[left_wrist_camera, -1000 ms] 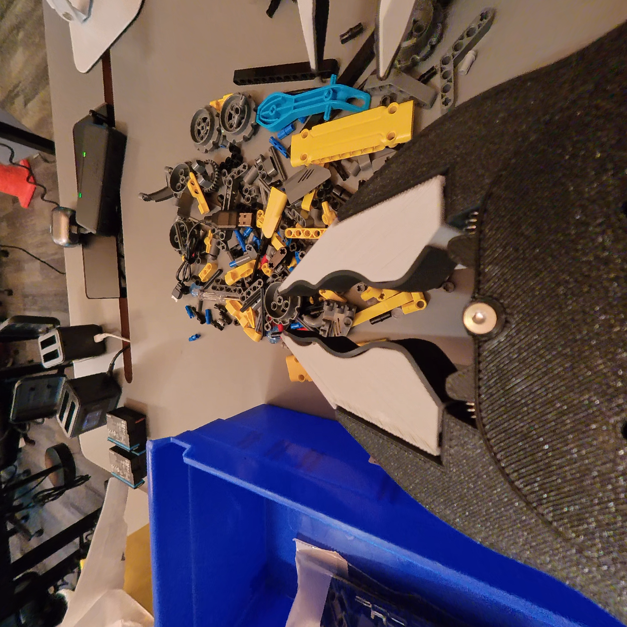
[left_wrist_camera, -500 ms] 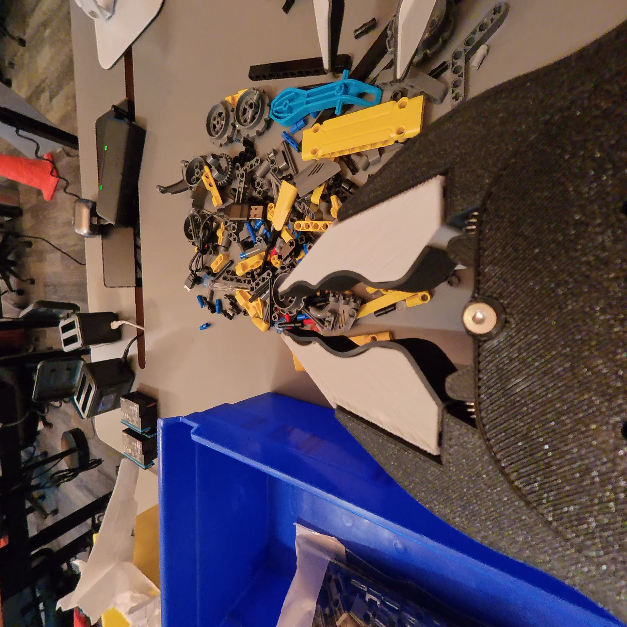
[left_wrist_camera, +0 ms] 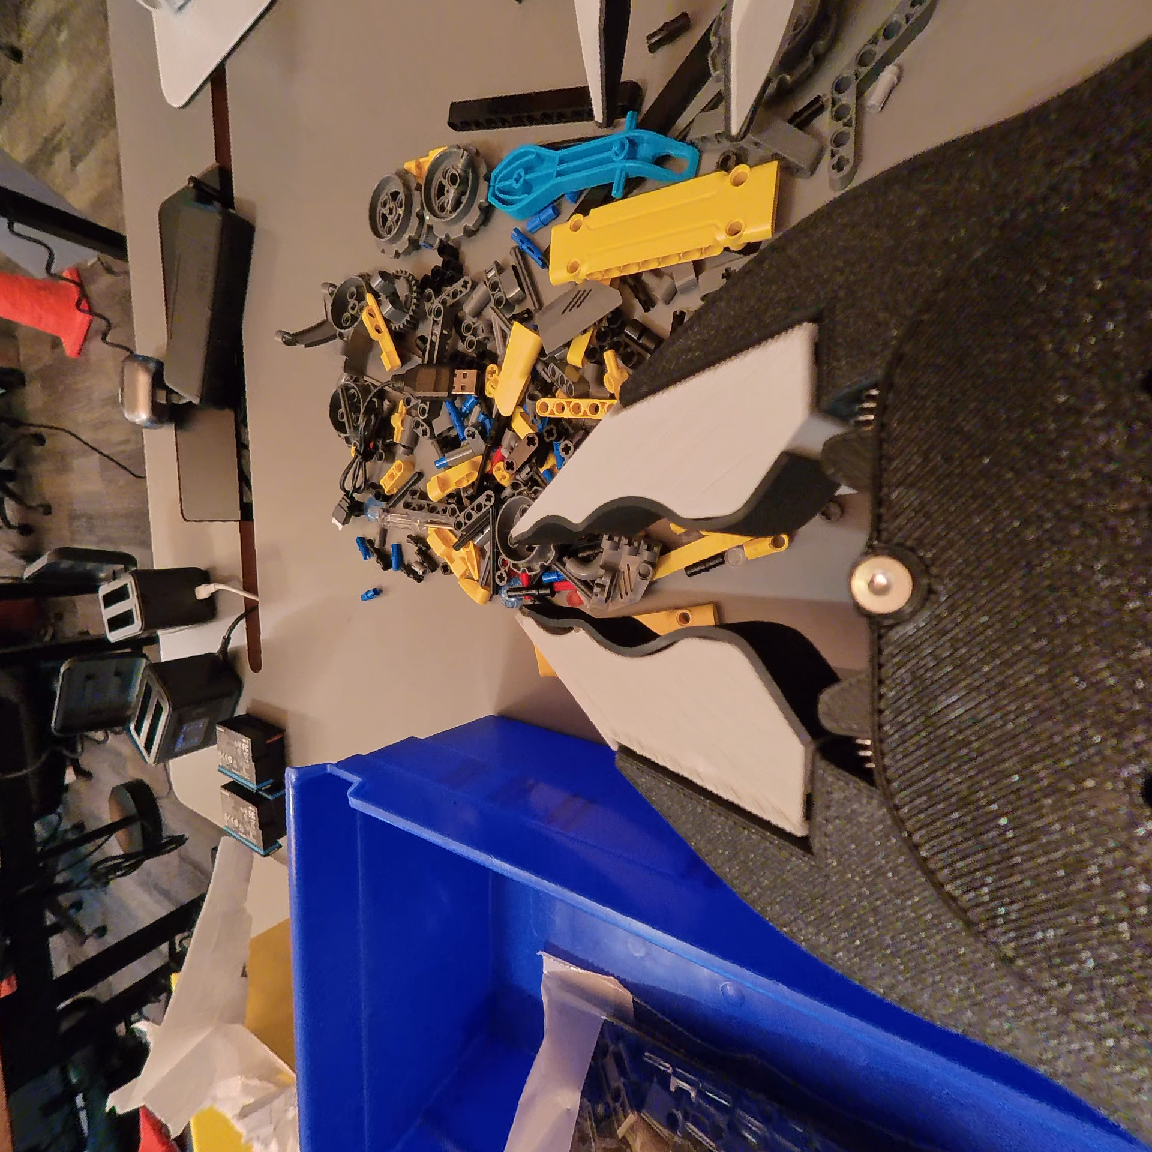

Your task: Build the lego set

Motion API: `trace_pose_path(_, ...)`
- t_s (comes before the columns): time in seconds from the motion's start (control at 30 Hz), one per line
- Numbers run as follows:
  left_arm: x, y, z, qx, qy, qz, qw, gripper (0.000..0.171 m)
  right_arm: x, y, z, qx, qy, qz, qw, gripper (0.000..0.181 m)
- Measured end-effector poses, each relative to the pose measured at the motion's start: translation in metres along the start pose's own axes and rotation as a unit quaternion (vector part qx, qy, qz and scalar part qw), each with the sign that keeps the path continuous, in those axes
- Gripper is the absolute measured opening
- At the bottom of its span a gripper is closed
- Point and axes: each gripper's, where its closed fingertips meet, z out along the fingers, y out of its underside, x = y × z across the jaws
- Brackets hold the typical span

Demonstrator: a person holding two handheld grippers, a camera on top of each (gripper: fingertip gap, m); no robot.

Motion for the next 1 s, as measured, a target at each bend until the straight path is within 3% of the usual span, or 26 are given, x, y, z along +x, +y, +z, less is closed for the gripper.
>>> trace_pose_path(1.0, 0.0023, 0.0021, 0.0014, -0.006, 0.002, 0.006, 1.000, 0.016, -0.0022, 0.0025, 0.0025, -0.009, 0.000, -0.008, 1.000, 0.047)
